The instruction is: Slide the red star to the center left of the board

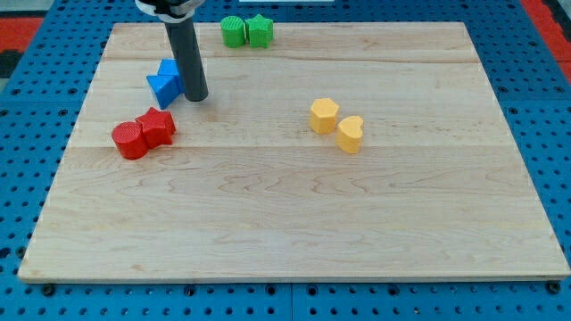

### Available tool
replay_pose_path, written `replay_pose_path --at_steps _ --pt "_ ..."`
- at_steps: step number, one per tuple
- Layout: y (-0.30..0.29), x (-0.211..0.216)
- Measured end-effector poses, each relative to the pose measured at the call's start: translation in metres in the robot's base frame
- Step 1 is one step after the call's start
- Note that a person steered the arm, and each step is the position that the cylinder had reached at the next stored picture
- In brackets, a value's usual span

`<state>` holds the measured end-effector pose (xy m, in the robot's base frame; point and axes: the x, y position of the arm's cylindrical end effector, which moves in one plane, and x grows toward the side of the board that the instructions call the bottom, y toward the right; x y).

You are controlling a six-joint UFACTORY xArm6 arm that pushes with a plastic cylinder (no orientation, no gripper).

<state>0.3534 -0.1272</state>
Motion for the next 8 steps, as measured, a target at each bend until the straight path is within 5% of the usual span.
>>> replay_pose_path --at_steps 1,4,5,6,7,8 --pt "0.023 -0.017" --pt "-0.077 0.014" --pt "-0.041 0.024" --pt "0.062 0.014" --pt "0.075 0.079" --pt "-0.013 0.082"
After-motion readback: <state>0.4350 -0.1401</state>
